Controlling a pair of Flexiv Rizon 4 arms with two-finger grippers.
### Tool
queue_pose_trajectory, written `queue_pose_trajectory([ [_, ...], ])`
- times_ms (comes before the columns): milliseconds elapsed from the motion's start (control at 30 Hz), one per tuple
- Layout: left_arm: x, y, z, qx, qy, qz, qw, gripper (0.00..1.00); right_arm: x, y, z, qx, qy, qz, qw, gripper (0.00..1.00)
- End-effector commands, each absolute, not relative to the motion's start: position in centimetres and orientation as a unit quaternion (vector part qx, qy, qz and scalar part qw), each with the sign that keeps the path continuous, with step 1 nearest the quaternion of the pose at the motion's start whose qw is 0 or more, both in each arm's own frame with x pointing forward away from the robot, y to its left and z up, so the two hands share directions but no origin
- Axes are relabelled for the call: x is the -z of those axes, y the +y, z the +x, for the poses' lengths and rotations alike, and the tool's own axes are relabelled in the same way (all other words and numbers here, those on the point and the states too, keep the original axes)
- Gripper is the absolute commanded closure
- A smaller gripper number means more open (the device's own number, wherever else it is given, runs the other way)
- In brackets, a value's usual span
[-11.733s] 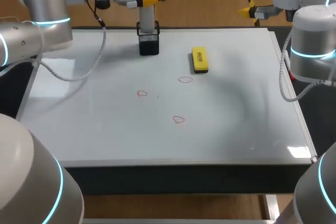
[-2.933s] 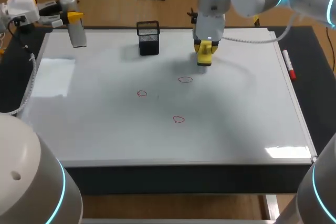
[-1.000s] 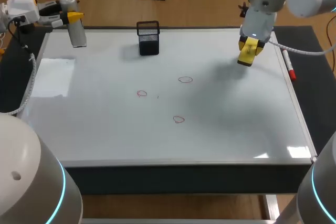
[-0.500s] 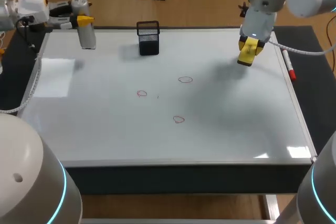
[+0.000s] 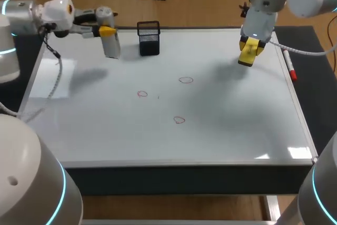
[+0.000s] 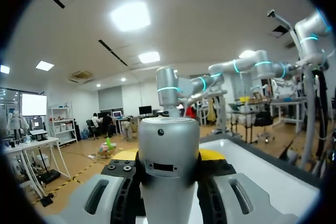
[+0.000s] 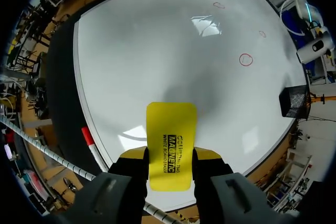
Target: Pick up the inspection probe, press it on each red-marked spot on the whiteboard one by one, put down the probe, pick up the eraser, and wipe off all the red marks.
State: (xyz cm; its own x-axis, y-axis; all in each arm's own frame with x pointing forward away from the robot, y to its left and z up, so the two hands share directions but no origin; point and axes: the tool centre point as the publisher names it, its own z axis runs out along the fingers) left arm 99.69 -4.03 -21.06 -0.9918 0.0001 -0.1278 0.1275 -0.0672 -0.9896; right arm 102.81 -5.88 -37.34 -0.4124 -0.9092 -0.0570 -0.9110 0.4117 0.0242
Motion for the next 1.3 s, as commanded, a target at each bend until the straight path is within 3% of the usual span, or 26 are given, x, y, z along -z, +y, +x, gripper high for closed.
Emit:
queue_pose_trajectory([
  [33, 22.1, -6.4, 98.7, 0.733, 0.678, 0.045, 0.042, 1.0, 37.3, -5.9, 102.9, -0.024, 0.839, -0.543, 0.017, 1.0],
  [467, 23.3, -11.8, 94.5, 0.735, 0.677, 0.033, 0.017, 1.0, 37.3, -5.9, 102.9, -0.024, 0.839, -0.543, 0.017, 1.0],
  [1300, 25.5, -13.4, 90.6, 0.751, 0.66, 0.026, 0.01, 1.0, 37.3, -5.9, 102.9, -0.024, 0.839, -0.543, 0.017, 1.0],
])
